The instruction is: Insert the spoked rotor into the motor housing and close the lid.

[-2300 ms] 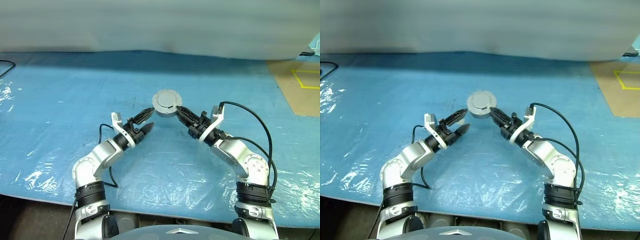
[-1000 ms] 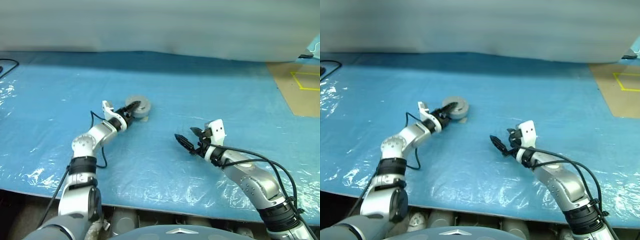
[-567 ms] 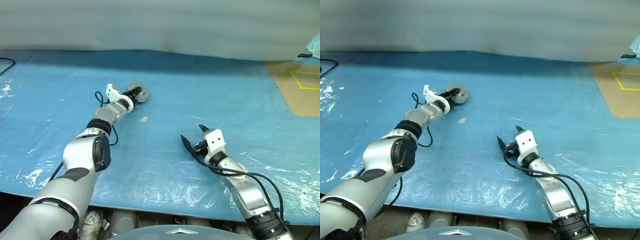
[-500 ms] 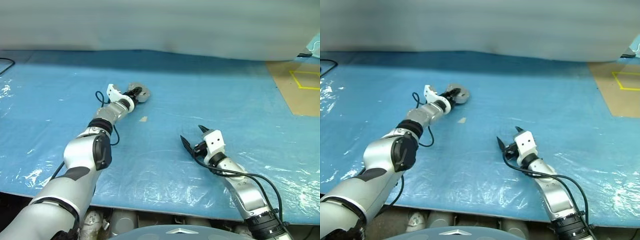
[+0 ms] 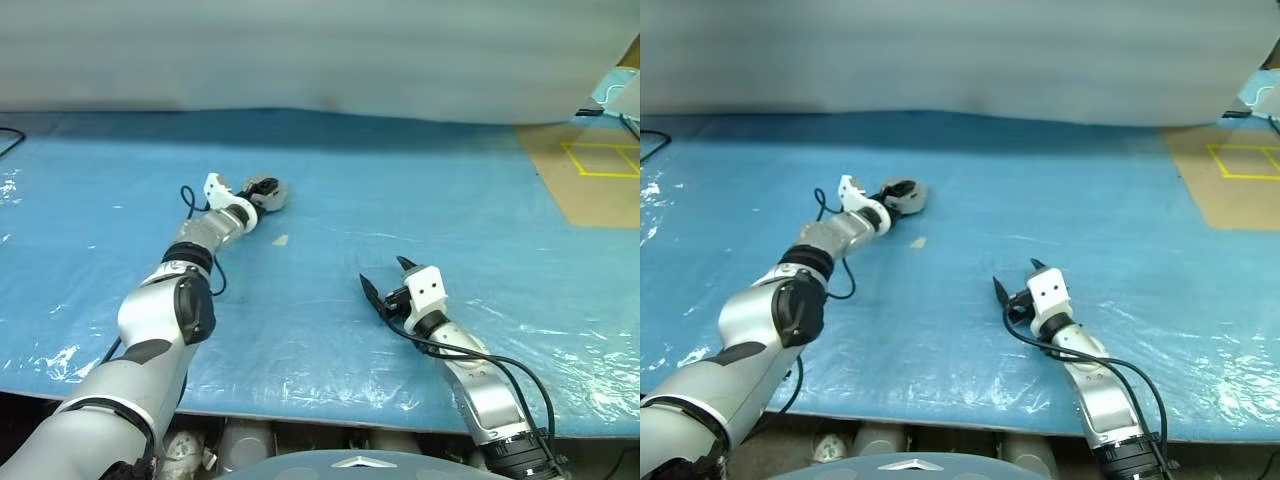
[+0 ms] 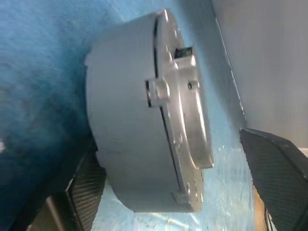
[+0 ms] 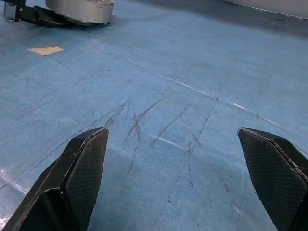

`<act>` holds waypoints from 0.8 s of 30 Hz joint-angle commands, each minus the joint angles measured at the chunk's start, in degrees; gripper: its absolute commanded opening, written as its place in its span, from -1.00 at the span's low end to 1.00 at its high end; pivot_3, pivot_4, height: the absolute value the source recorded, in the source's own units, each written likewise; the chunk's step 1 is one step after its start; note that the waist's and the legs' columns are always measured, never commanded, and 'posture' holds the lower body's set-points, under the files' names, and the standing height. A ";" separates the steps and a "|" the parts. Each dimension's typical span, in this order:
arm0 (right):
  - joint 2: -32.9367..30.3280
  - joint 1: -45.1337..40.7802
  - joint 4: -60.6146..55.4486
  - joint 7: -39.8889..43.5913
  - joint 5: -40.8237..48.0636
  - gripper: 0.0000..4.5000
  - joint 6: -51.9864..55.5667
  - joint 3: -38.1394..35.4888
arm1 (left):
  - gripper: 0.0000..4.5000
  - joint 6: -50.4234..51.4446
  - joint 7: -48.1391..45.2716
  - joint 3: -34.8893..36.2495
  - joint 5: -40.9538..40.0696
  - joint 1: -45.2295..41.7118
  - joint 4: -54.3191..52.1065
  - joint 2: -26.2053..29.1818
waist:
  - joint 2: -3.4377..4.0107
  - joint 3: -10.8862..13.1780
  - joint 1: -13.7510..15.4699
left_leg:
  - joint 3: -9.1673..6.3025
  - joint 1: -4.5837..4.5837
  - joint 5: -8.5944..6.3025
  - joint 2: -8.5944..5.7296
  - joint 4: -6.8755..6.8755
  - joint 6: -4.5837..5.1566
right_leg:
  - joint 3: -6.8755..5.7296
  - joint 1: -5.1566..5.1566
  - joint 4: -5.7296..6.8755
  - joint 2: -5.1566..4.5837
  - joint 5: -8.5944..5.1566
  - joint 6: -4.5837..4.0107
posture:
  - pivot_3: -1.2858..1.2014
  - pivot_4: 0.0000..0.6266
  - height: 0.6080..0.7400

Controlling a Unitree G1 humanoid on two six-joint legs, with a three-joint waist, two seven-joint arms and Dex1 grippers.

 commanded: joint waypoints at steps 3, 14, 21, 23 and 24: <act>1.18 0.14 -0.70 1.27 -0.70 1.00 -0.08 0.14 | 0.99 19.04 -8.82 -7.25 5.68 11.31 -5.82 6.95 | 0.31 -0.20 -0.60 | 0.31 0.29 0.00 -0.03 -0.29 0.00 | 0.27 0.02 -0.01 -0.01 -0.04 -0.08 | 0.03 -0.52 1.00; 3.21 0.66 -3.31 5.96 2.76 1.00 -0.31 -0.71 | 0.99 17.04 -12.04 -14.87 4.80 49.22 -71.55 7.54 | 0.99 -0.74 -1.42 | 0.57 0.55 -0.14 0.07 -1.20 0.17 | 0.33 -0.30 -0.12 -0.06 -0.64 -0.27 | 0.03 -0.52 1.00; 3.56 -1.50 -3.96 7.97 5.26 1.00 2.56 -1.70 | 0.99 -17.26 -9.49 -20.97 22.41 55.84 -75.53 3.54 | 0.60 -0.53 -1.32 | 0.45 -0.03 -0.17 0.05 -1.16 0.23 | 0.17 -0.68 -0.18 0.02 -0.80 0.07 | 0.03 -0.52 1.00; 3.40 -3.18 -4.07 8.21 5.55 1.00 3.76 -2.14 | 0.99 -25.55 -8.57 -21.78 25.85 54.26 -71.60 2.56 | 0.57 -0.51 -1.30 | 0.41 -0.30 -0.16 0.05 -1.06 0.22 | 0.16 -0.88 -0.18 0.08 -0.71 0.02 | 0.03 -0.52 1.00; 3.43 -3.96 -4.09 8.35 5.71 1.00 4.11 -2.43 | 0.99 -29.11 -8.00 -22.17 27.52 53.34 -69.34 2.31 | 0.55 -0.50 -1.30 | 0.40 -0.38 -0.12 0.04 -1.04 0.16 | 0.17 -0.94 -0.17 0.07 -0.60 -0.11 | 0.03 -0.52 1.00</act>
